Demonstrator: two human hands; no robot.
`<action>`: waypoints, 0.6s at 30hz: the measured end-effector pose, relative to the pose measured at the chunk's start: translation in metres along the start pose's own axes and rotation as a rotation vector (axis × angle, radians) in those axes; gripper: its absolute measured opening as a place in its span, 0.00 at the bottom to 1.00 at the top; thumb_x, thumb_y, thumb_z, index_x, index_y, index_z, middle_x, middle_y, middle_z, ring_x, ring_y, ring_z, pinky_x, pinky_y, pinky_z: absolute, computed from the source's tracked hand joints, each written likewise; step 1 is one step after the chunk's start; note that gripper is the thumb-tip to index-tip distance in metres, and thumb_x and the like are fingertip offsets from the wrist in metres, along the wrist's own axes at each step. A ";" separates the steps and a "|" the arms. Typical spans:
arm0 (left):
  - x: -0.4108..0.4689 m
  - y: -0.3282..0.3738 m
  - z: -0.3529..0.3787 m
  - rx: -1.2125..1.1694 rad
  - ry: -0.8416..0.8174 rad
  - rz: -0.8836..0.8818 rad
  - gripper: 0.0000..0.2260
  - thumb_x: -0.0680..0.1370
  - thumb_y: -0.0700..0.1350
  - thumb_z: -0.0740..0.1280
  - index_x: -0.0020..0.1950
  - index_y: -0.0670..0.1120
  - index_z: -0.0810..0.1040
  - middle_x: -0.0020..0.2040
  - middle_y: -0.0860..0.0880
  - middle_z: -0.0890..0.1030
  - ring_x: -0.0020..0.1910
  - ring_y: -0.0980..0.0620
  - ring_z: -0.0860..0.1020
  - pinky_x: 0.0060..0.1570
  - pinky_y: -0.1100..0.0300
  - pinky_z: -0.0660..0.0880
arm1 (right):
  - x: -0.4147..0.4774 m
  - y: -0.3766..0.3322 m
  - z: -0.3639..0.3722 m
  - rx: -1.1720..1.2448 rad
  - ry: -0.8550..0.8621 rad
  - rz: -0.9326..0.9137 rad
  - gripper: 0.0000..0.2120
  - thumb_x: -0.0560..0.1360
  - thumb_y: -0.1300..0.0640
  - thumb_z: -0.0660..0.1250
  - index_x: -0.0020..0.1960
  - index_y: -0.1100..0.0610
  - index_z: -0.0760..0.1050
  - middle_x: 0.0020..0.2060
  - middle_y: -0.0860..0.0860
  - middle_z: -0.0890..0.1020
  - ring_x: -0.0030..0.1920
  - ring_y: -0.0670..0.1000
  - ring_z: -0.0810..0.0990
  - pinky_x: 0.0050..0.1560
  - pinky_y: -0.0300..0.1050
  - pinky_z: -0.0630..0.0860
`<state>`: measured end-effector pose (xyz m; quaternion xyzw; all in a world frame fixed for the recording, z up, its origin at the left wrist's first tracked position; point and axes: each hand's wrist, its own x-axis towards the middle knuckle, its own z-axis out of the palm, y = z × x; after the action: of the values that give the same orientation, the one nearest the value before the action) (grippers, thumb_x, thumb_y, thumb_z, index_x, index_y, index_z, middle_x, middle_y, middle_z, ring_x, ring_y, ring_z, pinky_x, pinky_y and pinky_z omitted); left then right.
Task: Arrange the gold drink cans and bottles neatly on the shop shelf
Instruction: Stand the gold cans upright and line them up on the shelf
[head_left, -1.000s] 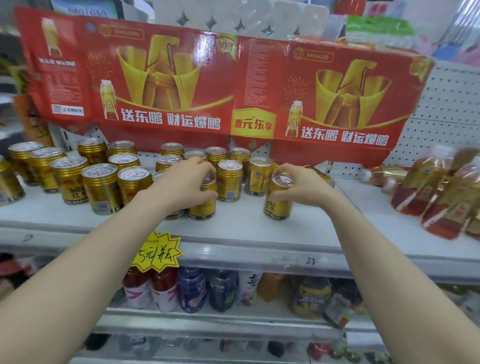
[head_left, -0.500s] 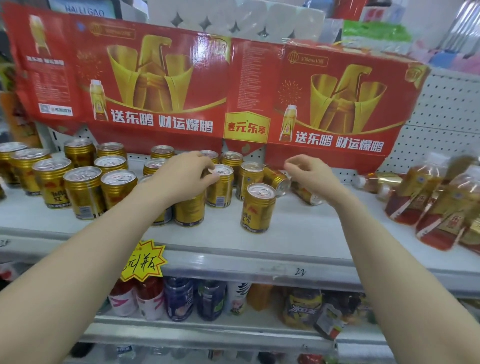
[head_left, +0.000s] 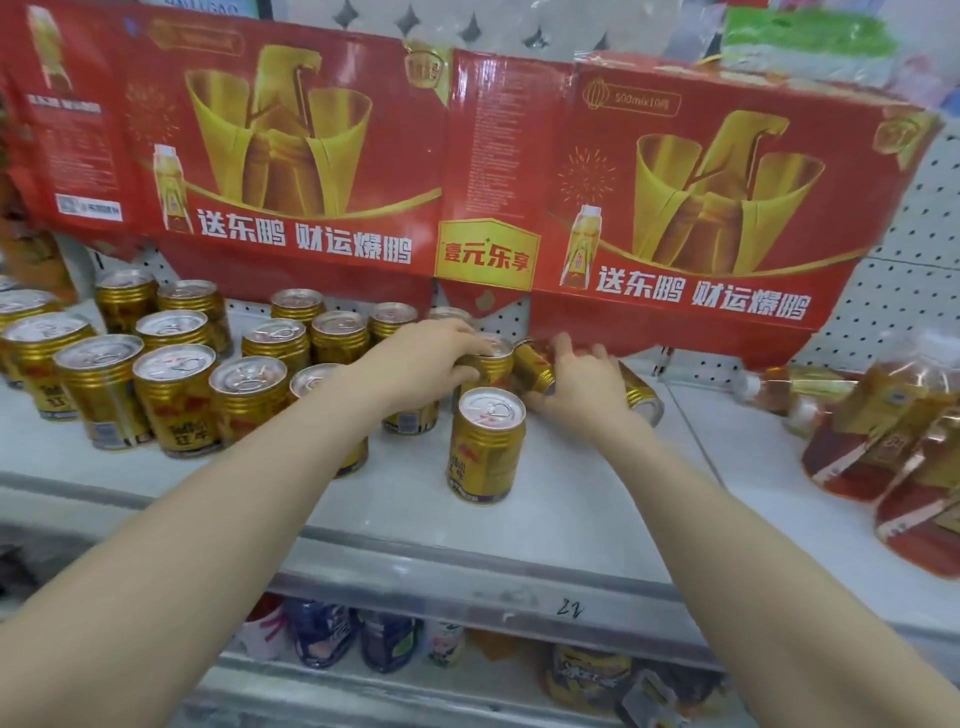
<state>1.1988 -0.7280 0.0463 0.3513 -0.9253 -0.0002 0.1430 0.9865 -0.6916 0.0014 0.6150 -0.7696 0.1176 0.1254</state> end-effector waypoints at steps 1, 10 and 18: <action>0.000 0.000 0.000 0.002 0.005 -0.003 0.19 0.80 0.49 0.64 0.72 0.55 0.73 0.72 0.51 0.71 0.69 0.49 0.70 0.63 0.53 0.70 | 0.001 0.002 0.001 0.049 0.004 0.003 0.32 0.71 0.37 0.69 0.66 0.54 0.65 0.54 0.56 0.82 0.58 0.60 0.73 0.53 0.52 0.70; -0.003 0.001 0.005 -0.040 0.056 -0.031 0.18 0.81 0.46 0.65 0.71 0.55 0.73 0.69 0.50 0.73 0.65 0.49 0.73 0.60 0.55 0.71 | -0.021 0.021 -0.030 0.540 0.101 0.005 0.27 0.70 0.47 0.74 0.64 0.51 0.69 0.58 0.49 0.80 0.56 0.52 0.78 0.54 0.49 0.75; -0.008 0.009 0.001 -0.093 0.084 -0.023 0.16 0.82 0.49 0.63 0.69 0.52 0.76 0.67 0.50 0.76 0.65 0.50 0.73 0.61 0.54 0.72 | -0.032 0.023 -0.032 0.645 0.019 0.065 0.27 0.73 0.41 0.72 0.66 0.51 0.70 0.56 0.47 0.79 0.53 0.49 0.78 0.48 0.42 0.75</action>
<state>1.1989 -0.7162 0.0441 0.3545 -0.9133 -0.0301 0.1981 0.9722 -0.6460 0.0197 0.5971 -0.7107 0.3649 -0.0725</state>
